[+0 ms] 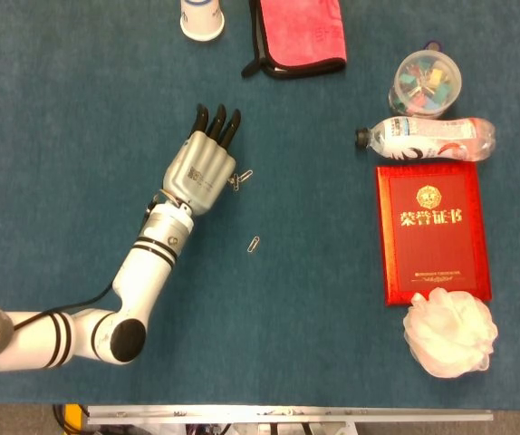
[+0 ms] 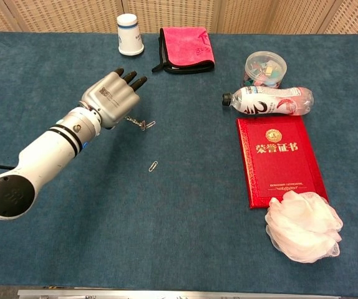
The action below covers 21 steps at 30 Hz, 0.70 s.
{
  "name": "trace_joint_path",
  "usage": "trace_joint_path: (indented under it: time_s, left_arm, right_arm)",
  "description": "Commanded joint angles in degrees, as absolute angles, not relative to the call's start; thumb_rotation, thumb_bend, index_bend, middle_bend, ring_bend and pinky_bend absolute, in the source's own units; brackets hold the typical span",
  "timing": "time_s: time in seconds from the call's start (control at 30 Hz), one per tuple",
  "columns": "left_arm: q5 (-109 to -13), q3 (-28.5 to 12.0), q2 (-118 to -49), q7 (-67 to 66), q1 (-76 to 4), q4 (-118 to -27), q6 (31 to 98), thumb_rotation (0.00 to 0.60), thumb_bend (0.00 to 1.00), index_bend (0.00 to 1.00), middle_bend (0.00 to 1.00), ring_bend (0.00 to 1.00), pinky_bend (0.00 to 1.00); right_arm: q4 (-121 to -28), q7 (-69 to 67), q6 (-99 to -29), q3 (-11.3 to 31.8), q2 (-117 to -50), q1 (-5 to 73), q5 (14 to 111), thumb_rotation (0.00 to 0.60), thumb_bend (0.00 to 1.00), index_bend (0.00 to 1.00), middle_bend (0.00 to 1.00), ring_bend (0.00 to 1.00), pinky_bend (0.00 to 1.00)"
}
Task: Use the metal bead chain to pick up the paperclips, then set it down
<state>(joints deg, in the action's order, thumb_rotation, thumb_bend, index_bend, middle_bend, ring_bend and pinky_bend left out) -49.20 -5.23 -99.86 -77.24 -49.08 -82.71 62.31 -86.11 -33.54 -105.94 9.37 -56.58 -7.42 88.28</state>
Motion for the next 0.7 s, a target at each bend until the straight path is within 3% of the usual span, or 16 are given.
trace_joint_path:
  time_s: [0.03,0.7]
  left_arm:
    - [-48.38,-5.25,-100.57,-77.08,-49.74,-81.54,61.97,0.600,0.41,0.58,0.01,0.00,0.13]
    - [-46.83,-4.45,-102.76,-75.18,-52.20,-78.80,62.01,0.600,0.41,0.58,0.01,0.00,0.13]
  right_arm:
    - [-86.13,-33.47,-105.93,9.34,-56.57,-7.40,88.35,0.600,0.35,0.37,0.36,0.32,0.45]
    - [-86.32,-33.25,-105.14,9.44,-56.46,-7.09,88.00,0.600,0.35,0.37,0.36,0.32,0.45]
